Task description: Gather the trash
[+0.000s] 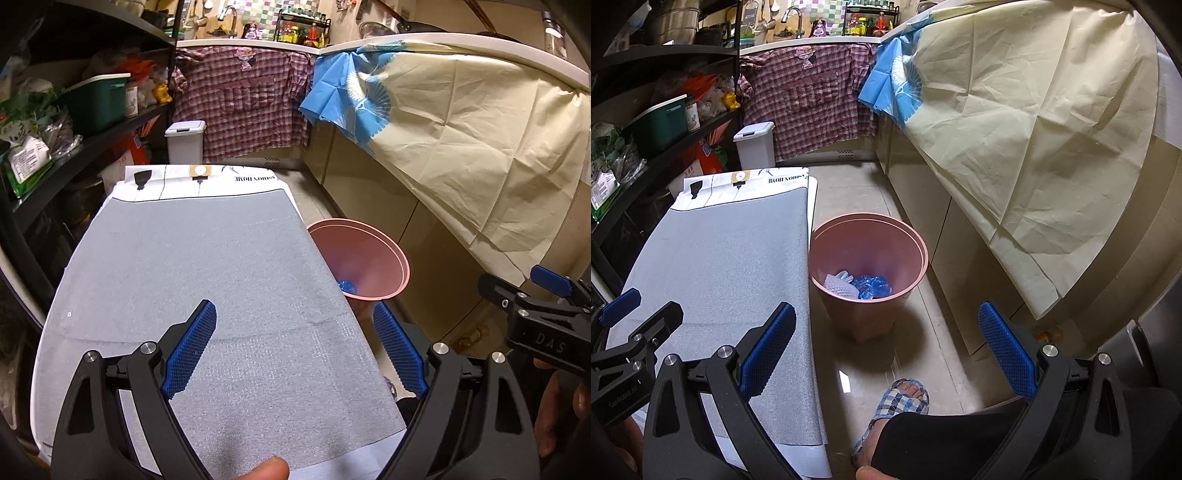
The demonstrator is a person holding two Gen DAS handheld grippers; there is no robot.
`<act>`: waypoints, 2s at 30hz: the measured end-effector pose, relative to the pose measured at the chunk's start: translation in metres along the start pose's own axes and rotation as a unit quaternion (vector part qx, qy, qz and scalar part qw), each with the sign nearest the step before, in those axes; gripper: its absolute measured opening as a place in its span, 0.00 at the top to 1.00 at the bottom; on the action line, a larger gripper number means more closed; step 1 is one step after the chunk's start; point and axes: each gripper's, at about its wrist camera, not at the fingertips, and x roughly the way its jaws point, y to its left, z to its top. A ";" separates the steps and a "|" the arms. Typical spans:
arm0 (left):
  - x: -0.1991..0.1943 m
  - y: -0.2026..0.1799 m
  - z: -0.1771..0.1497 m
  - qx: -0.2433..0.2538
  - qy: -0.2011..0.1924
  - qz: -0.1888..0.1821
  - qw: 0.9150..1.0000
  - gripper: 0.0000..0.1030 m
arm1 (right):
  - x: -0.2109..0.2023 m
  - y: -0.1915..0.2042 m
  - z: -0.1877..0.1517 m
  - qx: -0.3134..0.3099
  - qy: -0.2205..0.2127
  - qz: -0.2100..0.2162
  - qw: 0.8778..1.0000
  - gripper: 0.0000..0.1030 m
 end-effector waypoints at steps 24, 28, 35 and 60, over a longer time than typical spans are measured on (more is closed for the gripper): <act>-0.003 -0.003 0.000 0.002 -0.008 0.000 1.000 0.18 | -0.004 0.005 -0.002 -0.003 -0.001 0.002 1.000 0.05; -0.005 -0.002 0.001 0.002 -0.010 0.000 1.000 0.18 | -0.004 0.005 -0.002 -0.003 -0.001 0.002 1.000 0.05; -0.004 -0.003 0.002 0.001 -0.010 -0.001 1.000 0.18 | -0.004 0.005 -0.002 -0.003 -0.001 0.002 1.000 0.05; -0.002 -0.003 -0.001 0.003 -0.006 0.004 1.000 0.18 | -0.005 0.005 -0.002 -0.002 -0.002 0.002 1.000 0.05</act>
